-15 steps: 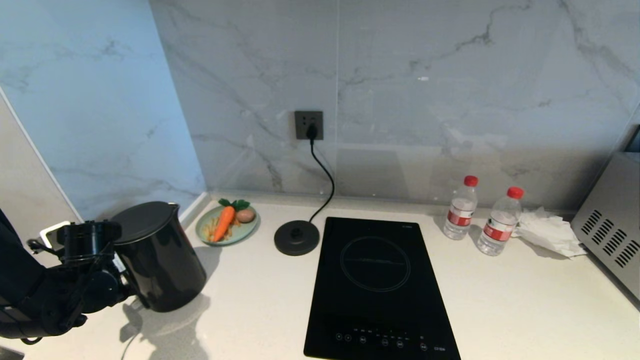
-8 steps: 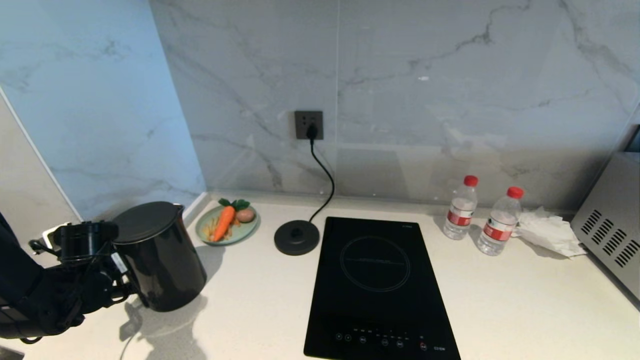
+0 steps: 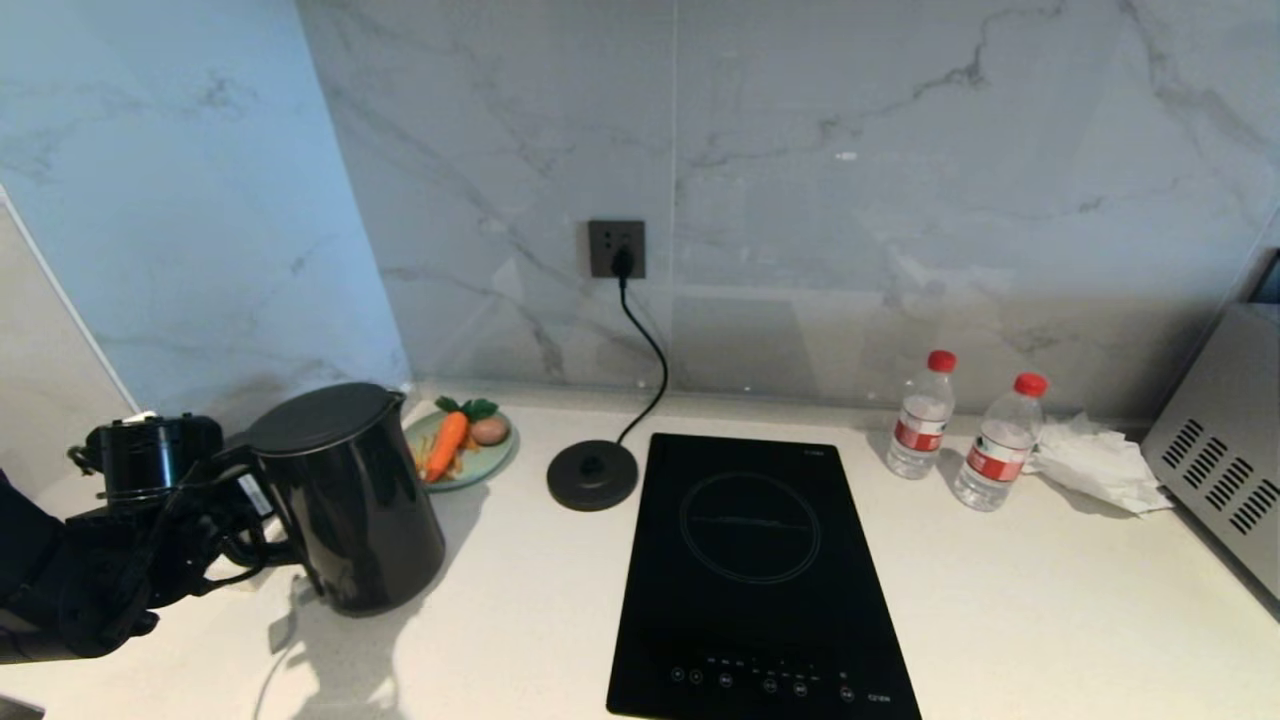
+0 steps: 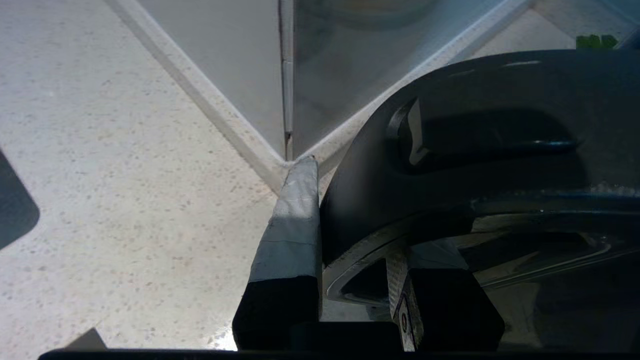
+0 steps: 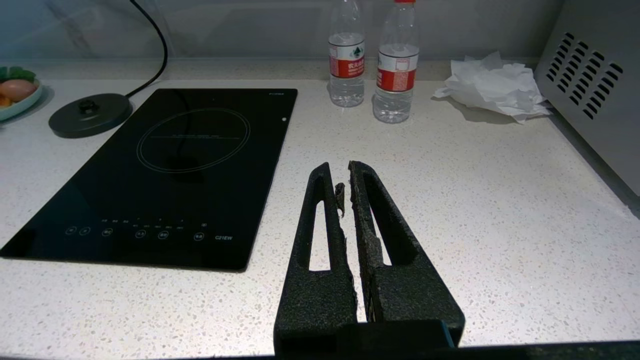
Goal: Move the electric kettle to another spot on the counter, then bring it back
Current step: Grab the kettle
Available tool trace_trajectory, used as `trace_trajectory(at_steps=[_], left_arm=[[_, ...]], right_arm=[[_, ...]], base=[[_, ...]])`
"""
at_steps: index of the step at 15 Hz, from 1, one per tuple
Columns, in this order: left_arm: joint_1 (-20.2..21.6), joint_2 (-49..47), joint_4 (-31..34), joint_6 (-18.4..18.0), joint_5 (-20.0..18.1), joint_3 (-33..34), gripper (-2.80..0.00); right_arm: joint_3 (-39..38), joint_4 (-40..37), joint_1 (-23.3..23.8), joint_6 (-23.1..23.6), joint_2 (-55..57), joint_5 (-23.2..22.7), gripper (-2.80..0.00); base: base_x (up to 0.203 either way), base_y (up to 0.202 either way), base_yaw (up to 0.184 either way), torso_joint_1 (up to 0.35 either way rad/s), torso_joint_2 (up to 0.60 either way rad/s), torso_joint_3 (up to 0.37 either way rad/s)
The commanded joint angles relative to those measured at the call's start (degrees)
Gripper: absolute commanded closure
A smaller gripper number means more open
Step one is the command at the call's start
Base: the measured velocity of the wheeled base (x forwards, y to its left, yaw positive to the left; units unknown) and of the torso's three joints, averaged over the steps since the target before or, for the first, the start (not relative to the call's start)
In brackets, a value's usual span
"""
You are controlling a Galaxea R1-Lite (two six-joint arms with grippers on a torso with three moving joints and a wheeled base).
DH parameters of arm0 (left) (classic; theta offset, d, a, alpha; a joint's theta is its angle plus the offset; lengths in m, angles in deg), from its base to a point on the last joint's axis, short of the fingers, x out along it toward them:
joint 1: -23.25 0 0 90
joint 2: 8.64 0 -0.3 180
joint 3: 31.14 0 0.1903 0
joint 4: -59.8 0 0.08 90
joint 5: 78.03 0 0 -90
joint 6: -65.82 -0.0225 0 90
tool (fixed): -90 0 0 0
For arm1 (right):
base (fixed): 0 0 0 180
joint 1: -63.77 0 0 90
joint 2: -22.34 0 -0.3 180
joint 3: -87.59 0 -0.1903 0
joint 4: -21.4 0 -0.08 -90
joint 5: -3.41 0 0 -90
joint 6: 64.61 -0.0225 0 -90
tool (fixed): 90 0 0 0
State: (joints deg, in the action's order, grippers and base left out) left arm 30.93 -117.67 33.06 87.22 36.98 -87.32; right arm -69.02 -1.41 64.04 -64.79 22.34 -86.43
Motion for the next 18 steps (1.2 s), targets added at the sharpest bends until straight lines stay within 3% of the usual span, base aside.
trace_trajectory(at_steps=[1, 6, 18], left_arm=[[0.5, -0.4, -0.6, 0.2, 0.0, -0.9, 0.00], [-0.2, -0.1, -0.7, 0.0, -0.1, -1.6, 0.00], [-9.3, 2.0, -2.1, 0.7, 0.5, -1.4, 0.00]], right_arm=[[0.0, 0.0, 0.0, 0.0, 0.0, 0.0, 0.00], [0.0, 0.1, 0.0, 0.0, 0.0, 0.0, 0.00], [0.0, 0.0, 0.0, 0.0, 0.0, 0.0, 0.00]], base=[[0.000, 0.000, 0.000, 0.000, 0.00, 0.000], [0.000, 0.000, 0.000, 0.000, 0.00, 0.000], [0.000, 0.000, 0.000, 0.000, 0.00, 0.000]])
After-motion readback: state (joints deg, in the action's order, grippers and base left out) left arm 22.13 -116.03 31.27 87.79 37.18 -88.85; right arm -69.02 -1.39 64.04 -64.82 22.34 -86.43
